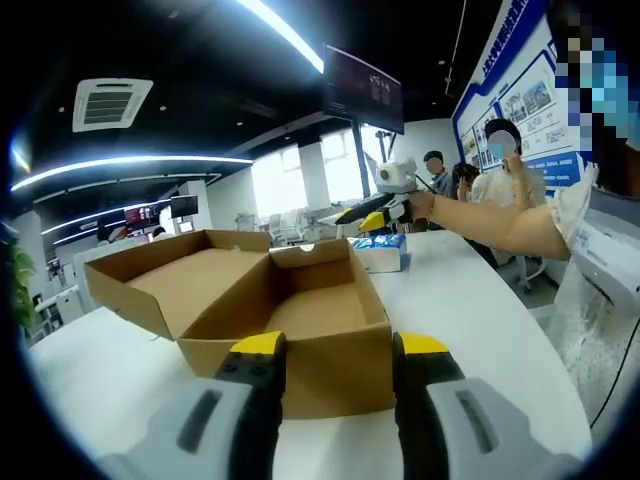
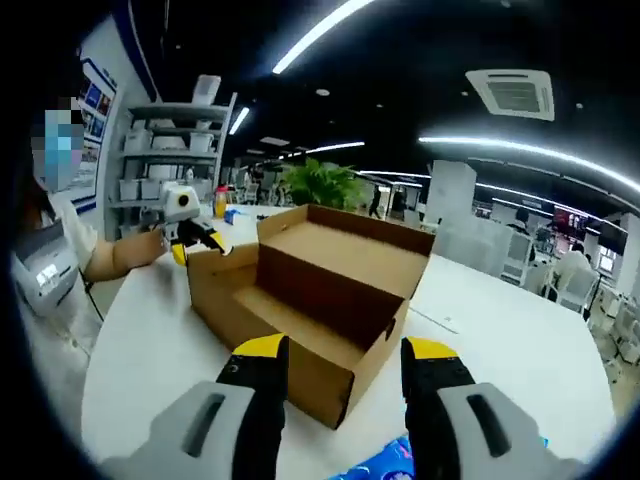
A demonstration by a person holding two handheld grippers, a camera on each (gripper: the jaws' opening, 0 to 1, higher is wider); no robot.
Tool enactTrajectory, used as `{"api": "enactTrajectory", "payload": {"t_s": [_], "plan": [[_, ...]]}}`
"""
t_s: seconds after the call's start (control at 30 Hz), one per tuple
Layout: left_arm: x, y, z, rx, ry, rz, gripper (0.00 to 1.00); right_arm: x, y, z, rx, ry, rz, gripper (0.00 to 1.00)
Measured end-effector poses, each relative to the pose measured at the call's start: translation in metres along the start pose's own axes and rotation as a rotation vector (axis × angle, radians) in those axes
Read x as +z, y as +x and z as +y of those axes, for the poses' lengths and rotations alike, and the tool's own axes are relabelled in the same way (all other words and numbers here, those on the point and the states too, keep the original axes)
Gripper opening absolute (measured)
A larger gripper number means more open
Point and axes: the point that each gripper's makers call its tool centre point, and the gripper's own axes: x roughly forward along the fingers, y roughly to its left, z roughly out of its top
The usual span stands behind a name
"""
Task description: Operate the shoe box by opening the lid, removing the specified soft item, and placing it in the target area until the item is outside and the box remains undamaged.
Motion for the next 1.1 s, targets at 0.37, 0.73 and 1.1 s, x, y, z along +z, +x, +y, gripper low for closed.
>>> {"api": "enactTrajectory", "payload": {"t_s": [0.37,0.73,1.1], "plan": [[0.0,0.0,-0.001,0.0,0.001,0.002,0.43,0.002,0.002,-0.007,-0.104,0.048,-0.126,0.48],[0.0,0.0,-0.003,0.004,0.003,0.006,0.43,-0.028,0.008,0.003,-0.078,0.01,0.013,0.51],[0.002,-0.003,-0.005,-0.007,0.016,-0.001,0.43,-0.035,0.013,0.003,-0.077,0.001,0.041,0.36]]}}
